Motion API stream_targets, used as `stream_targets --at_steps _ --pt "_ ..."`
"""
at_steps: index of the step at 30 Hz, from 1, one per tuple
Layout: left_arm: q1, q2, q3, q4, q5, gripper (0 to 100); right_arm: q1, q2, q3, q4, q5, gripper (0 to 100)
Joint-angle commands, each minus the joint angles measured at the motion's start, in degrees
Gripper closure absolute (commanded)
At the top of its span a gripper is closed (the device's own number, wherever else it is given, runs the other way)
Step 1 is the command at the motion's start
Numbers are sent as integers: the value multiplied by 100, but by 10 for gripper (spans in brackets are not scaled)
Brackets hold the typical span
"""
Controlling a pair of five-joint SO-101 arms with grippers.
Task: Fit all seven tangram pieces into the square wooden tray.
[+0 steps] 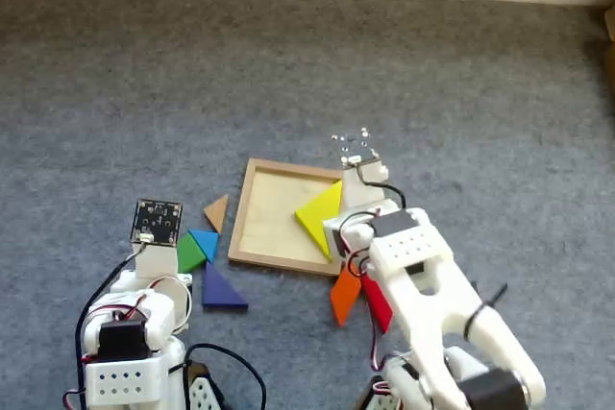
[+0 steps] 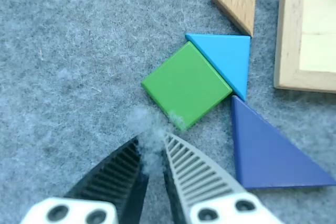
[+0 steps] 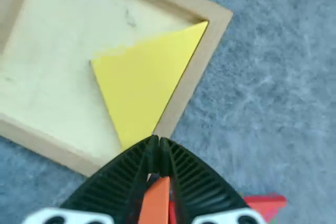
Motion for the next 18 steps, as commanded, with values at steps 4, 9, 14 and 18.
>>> stream_targets --at_steps 4,9,14,18 --pt "-48 -154 119 35 26 995 224 -1042 -207 1095 -536 935" --pt "-48 -154 119 35 26 995 391 -1059 -523 2185 -1231 767" --pt "-48 -154 119 35 26 995 391 -681 -734 2730 -2048 723" --pt "-48 -154 119 35 26 995 391 -251 -708 2237 -2277 723"
